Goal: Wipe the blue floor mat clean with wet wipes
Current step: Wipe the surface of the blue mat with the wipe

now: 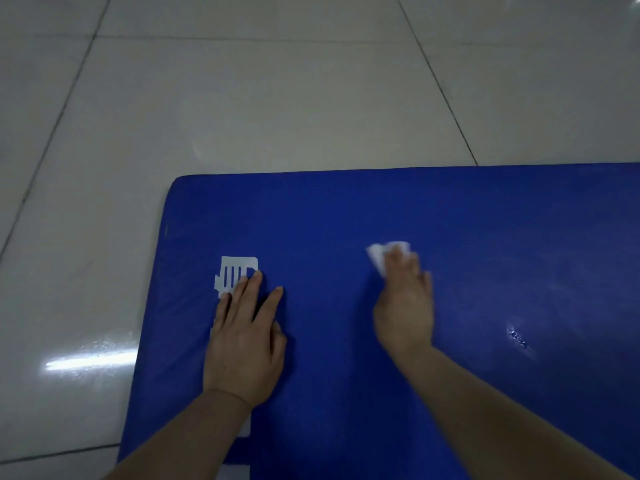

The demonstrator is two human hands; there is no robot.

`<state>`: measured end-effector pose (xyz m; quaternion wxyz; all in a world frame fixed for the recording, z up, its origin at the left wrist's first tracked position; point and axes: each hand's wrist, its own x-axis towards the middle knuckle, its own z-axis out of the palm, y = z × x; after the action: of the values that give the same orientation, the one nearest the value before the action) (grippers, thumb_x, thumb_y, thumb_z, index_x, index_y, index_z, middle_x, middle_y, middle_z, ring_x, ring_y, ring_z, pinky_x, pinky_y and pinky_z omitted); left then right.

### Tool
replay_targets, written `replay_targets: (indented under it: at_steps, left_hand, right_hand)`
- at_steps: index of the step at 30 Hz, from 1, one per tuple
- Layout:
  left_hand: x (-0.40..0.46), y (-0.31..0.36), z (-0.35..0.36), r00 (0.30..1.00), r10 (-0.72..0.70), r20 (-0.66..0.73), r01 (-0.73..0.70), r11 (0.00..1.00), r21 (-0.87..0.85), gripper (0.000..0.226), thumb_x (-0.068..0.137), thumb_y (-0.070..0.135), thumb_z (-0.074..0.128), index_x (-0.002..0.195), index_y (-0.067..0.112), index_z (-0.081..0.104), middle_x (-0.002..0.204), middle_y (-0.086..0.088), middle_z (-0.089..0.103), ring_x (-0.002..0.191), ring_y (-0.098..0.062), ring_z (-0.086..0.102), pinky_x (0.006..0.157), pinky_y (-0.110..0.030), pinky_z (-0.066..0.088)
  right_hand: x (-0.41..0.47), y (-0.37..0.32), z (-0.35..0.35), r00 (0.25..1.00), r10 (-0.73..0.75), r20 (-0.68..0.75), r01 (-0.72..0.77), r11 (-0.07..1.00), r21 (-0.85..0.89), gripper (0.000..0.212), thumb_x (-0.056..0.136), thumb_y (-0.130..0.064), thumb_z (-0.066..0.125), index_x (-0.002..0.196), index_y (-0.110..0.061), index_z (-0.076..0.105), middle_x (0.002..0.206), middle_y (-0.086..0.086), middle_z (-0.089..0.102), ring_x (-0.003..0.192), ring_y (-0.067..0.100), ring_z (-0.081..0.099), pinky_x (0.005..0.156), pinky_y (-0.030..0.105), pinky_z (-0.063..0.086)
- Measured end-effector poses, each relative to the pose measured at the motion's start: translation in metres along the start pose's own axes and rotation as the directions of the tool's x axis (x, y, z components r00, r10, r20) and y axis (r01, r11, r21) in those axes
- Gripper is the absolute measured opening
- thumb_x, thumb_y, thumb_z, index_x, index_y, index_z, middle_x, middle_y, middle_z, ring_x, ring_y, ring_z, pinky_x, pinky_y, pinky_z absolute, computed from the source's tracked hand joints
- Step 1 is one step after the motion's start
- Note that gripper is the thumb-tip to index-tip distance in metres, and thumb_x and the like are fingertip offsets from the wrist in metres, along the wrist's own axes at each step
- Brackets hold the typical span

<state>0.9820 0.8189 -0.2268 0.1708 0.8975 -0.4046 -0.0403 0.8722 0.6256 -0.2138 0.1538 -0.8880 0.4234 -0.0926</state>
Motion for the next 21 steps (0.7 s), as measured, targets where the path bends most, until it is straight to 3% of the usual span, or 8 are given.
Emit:
replay_targets:
  at_steps: [2,4,8,10,12,15,18,21]
  left_hand:
    - [0.000,0.000,0.001,1.000,-0.007,0.006,0.007,1.000,0.014,0.052,0.090,0.026,0.029,0.133,0.011,0.054,0.149,-0.015,0.038,0.139,-0.029,0.032,0.115,-0.045,0.017]
    - [0.000,0.000,0.001,1.000,-0.011,0.013,0.010,1.000,0.025,0.052,0.090,0.026,0.029,0.133,0.011,0.054,0.149,-0.015,0.038,0.138,-0.030,0.033,0.115,-0.045,0.017]
    - [0.001,0.000,-0.001,0.999,-0.018,0.040,0.017,0.999,0.036,0.053,0.089,0.028,0.029,0.133,0.011,0.054,0.149,-0.016,0.038,0.138,-0.030,0.033,0.114,-0.044,0.016]
    - [0.002,0.000,-0.002,0.998,-0.026,0.057,0.024,0.999,0.035,0.055,0.089,0.029,0.028,0.135,0.012,0.051,0.150,-0.015,0.037,0.138,-0.029,0.033,0.115,-0.042,0.016]
    - [0.002,-0.001,-0.003,0.998,-0.029,0.063,0.027,0.999,0.031,0.055,0.089,0.030,0.028,0.136,0.012,0.051,0.150,-0.014,0.037,0.138,-0.028,0.033,0.115,-0.043,0.017]
    - [0.002,0.000,-0.003,0.998,-0.031,0.050,0.029,0.999,0.040,0.054,0.089,0.030,0.029,0.133,0.012,0.054,0.149,-0.014,0.038,0.138,-0.029,0.034,0.115,-0.045,0.020]
    - [0.002,0.001,-0.001,0.998,-0.033,0.045,0.031,0.999,0.043,0.055,0.090,0.030,0.027,0.133,0.012,0.055,0.149,-0.014,0.039,0.138,-0.030,0.034,0.114,-0.049,0.025]
    - [0.002,0.000,0.000,0.998,-0.032,0.045,0.029,0.998,0.058,0.055,0.090,0.031,0.027,0.133,0.012,0.055,0.149,-0.014,0.039,0.138,-0.029,0.034,0.115,-0.047,0.023]
  right_hand:
    - [0.003,0.020,-0.009,0.989,0.145,-0.025,-0.146,0.989,-0.025,0.068,0.085,0.009,0.040,0.148,-0.012,0.027,0.157,0.002,0.020,0.145,0.025,0.014,0.120,0.043,0.009]
    - [-0.003,0.008,-0.007,0.990,0.139,0.012,-0.138,0.990,-0.021,0.071,0.086,0.009,0.041,0.150,-0.013,0.023,0.159,0.003,0.014,0.147,0.023,0.009,0.120,0.040,0.008]
    - [-0.036,-0.055,0.021,0.957,-0.285,0.053,0.288,0.956,-0.052,0.096,0.056,0.001,0.078,0.142,-0.014,0.038,0.144,0.012,0.046,0.135,0.026,0.037,0.105,0.043,0.033]
    - [-0.051,-0.077,0.031,0.905,-0.402,0.140,0.407,0.913,-0.008,0.088,0.056,-0.011,0.084,0.138,-0.011,0.049,0.143,0.008,0.048,0.134,0.023,0.038,0.105,0.043,0.031]
    - [-0.053,-0.081,0.023,0.890,-0.420,0.177,0.425,0.905,0.011,0.083,0.069,-0.009,0.076,0.144,-0.012,0.040,0.152,0.004,0.033,0.140,0.021,0.026,0.111,0.043,0.019]
    - [-0.032,-0.039,0.007,0.959,-0.228,0.167,0.235,0.972,-0.021,0.079,0.084,0.005,0.049,0.152,-0.017,0.017,0.160,-0.002,0.013,0.147,0.019,0.007,0.118,0.036,-0.001]
    - [-0.014,0.013,-0.015,0.997,0.078,0.019,-0.077,0.996,-0.054,0.072,0.084,0.009,0.042,0.150,-0.015,0.023,0.158,0.000,0.017,0.146,0.021,0.011,0.118,0.039,0.005]
    - [-0.018,0.013,-0.013,0.994,0.107,0.039,-0.105,0.993,-0.051,0.076,0.084,0.011,0.042,0.151,-0.016,0.020,0.159,0.001,0.012,0.147,0.022,0.009,0.119,0.040,0.006]
